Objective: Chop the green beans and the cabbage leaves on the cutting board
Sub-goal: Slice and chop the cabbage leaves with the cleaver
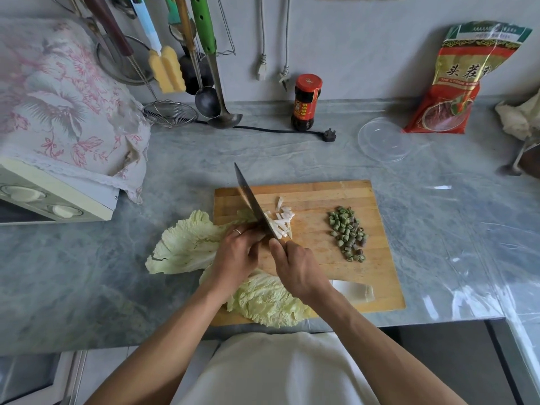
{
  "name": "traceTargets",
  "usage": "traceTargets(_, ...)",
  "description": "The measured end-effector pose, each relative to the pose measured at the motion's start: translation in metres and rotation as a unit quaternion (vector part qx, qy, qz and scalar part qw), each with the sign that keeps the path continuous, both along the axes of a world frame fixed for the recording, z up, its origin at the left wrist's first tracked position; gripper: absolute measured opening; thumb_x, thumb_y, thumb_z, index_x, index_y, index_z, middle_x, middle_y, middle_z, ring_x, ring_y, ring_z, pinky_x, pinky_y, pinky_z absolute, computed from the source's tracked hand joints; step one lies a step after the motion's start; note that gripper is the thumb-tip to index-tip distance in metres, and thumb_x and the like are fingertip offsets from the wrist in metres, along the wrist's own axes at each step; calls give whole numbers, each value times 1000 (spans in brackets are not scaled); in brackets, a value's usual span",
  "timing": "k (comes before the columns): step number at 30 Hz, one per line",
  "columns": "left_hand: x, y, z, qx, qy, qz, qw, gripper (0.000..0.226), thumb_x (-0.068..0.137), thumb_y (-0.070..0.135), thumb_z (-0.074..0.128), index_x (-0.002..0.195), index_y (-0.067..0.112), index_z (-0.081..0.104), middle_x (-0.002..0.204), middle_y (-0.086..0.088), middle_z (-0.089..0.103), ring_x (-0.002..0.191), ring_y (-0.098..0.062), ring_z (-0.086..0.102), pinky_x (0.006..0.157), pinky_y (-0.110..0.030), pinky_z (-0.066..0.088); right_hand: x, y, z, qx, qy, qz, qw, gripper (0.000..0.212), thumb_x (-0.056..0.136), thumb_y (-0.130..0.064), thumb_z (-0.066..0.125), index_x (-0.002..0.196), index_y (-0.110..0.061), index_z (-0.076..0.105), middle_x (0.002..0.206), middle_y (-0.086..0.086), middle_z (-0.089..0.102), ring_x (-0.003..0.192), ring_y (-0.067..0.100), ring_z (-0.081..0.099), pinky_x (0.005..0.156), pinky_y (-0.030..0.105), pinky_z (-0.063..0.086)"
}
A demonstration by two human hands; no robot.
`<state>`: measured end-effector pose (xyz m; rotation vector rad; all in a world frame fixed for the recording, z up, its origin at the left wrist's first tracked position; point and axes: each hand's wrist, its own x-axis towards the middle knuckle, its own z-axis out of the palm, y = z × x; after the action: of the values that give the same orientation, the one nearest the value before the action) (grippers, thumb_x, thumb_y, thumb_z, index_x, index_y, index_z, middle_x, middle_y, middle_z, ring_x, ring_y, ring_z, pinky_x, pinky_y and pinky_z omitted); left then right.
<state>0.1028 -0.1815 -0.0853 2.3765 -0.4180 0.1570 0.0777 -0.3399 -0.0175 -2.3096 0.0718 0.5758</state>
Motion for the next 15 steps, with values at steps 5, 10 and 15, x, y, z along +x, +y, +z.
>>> traceTargets(5,4,16,-7,29,52,-24,998,48,83,-6,65,123,19,70,127,-3,65,120,-24,57,100,-41,50,4,-12,2,37,-27,-35,998,55,105,-47,34,78,-4,55,67,12,60,55,24,52,45,23,36)
traceTargets(10,5,10,-11,14,27,-25,999,41,82,-8,67,118,12,72,125,-3,66,121,-22,57,102,-39,49,-8,-24,1,48,-3,-73,996,57,104,-50,32,84,-3,55,68,11,58,60,30,54,59,43,49)
traceTargets(15,8,2,-8,-3,12,-31,999,42,82,-10,68,117,12,72,122,-2,68,117,-20,58,102,-24,44,-12,-37,4,76,13,-105,992,64,103,-53,34,85,5,55,61,8,53,49,21,48,46,33,40)
